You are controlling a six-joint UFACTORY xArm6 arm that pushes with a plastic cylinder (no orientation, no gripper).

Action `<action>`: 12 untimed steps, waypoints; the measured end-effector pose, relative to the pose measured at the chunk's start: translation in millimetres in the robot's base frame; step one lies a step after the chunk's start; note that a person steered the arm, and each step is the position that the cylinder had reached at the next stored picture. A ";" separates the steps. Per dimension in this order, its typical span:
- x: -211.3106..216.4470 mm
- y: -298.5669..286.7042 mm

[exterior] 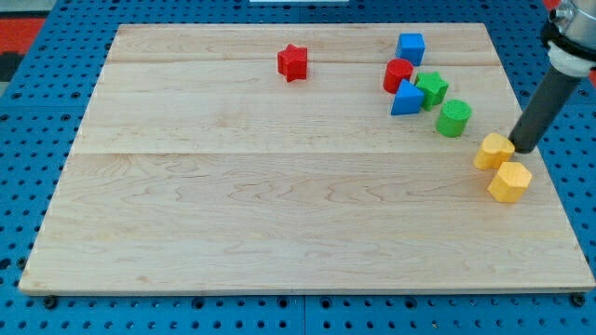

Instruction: Place the green circle left to the yellow heart

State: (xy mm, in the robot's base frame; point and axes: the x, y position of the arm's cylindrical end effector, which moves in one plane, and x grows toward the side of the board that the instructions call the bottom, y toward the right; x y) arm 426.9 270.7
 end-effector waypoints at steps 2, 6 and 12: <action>4.0 -24.7; 34.4 -32.6; -32.5 -88.4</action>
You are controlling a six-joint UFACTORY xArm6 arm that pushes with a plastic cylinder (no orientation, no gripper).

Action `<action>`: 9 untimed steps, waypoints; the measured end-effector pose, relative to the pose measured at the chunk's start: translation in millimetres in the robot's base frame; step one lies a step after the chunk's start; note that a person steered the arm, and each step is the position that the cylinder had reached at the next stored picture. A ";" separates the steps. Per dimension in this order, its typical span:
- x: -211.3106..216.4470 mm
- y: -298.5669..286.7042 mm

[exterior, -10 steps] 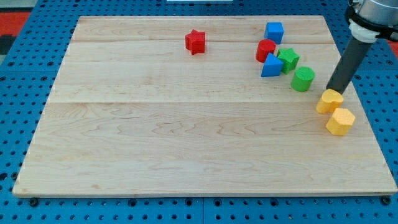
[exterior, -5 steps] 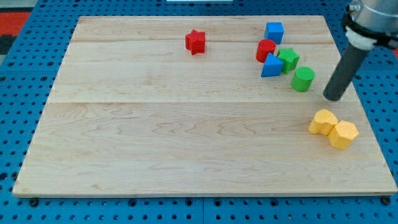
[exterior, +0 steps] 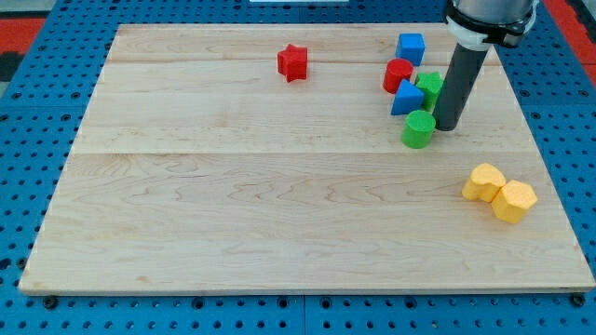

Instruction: Place the green circle left to the yellow heart

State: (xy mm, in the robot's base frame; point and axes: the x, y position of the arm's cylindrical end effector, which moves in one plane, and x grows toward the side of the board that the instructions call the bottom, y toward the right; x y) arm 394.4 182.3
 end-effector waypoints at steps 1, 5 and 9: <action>-19.7 -6.4; 108.8 -41.3; 183.9 -113.1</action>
